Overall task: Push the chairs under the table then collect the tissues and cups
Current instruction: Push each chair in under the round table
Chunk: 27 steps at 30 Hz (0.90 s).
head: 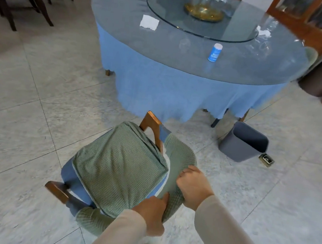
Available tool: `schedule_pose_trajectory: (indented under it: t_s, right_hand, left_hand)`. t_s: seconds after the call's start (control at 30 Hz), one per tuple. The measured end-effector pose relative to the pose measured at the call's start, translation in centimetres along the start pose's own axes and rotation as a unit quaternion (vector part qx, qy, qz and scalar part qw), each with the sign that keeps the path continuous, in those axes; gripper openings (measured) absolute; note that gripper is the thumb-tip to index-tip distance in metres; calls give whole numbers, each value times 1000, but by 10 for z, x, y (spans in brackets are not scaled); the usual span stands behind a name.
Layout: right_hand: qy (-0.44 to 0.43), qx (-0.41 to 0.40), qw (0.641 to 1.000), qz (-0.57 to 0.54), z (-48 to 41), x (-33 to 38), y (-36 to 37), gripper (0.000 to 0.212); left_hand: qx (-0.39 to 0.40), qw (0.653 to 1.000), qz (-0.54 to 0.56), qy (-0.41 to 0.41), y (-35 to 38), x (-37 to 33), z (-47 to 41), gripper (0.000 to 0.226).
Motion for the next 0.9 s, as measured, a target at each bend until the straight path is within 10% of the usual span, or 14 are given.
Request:
schedule_pose_trajectory:
  t_s: [0.6, 0.9]
  right_hand:
    - [69, -5, 981, -184, -1, 293, -43, 12]
    - [214, -35, 935, -279, -43, 399, -66, 35]
  left_hand:
    - [-8, 984, -172, 32, 50, 240, 149, 86]
    - [-191, 973, -109, -71, 9, 377, 180, 53]
Point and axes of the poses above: each hand's wrist, its own z-axis away from the middle knuckle, its own y-axis out of the palm, x = y × z, the point moved 9 cm from there along -z, towards the middle knuckle, and after that the axes turned 14 degrees about -y, right-handed, at the moved point
